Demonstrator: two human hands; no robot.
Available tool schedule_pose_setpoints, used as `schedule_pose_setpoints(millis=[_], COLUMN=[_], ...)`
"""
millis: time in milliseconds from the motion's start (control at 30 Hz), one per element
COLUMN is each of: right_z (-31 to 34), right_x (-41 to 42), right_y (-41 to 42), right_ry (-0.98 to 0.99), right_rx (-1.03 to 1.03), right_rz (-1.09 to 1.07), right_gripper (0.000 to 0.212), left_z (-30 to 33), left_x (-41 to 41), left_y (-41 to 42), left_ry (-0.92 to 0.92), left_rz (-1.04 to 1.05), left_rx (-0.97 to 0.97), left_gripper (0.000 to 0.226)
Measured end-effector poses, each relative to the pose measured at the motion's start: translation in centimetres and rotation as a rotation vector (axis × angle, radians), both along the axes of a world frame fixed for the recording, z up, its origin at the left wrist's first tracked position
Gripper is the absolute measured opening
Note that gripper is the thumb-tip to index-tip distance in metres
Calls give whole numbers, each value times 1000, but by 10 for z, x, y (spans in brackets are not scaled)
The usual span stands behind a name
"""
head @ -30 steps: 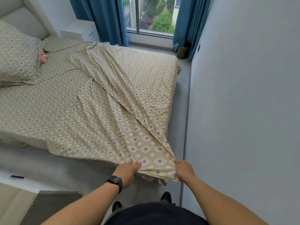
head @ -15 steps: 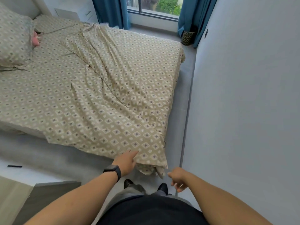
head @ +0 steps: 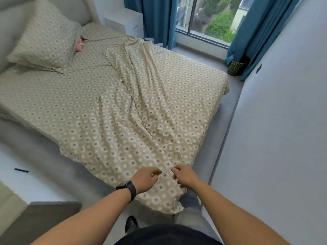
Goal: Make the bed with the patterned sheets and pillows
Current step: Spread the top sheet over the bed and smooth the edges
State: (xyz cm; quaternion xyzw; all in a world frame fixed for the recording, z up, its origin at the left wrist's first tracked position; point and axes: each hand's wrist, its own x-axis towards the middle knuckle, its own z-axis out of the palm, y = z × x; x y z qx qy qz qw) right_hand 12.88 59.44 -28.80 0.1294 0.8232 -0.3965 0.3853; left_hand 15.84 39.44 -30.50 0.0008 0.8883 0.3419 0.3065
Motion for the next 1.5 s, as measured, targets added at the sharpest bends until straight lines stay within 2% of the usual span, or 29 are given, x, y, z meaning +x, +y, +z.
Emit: schedule_pose_setpoints(millis=[100,233,433,600,700,867,933,1100,1167,1333,1500], right_z=[11,37,77,111,124,128,118,108,115,158,179], right_x=[-63,-133,-189,-212,-226,-272,-287,-378,-420,-503,-535], right_y=[-1,6,1,-13,-10,5,6,2,0,4,32], right_ry=[187,277,454,574,585,595,554,509,545,662,677], right_rx=[17,-4,16,34,58,49,32,55,42,15,-55], right_rz=[176,465,770,844,873,879,942,1266,1286,1246,1151], right_gripper=[25,25,28,28,29,27,27,33,34,31,29], left_z=[24,54,93,121,126,128,123,110,112,124,145], left_x=[-36,-62,-71,-78,-83,-105,-116,-180,-212,-296,-357], left_y=[16,44,89,89,79,75,77,101,119,157,172], left_ry=[60,87,149,199,195,219,202,205,199,188,210], left_rz=[225,556,780,820,818,933,970,1233,1300,1225,1132], left_rx=[83,143,189,203,159,147,146,139,179,240,276], left_gripper=[33,29,26,25,25,24,24,27,26,22,21])
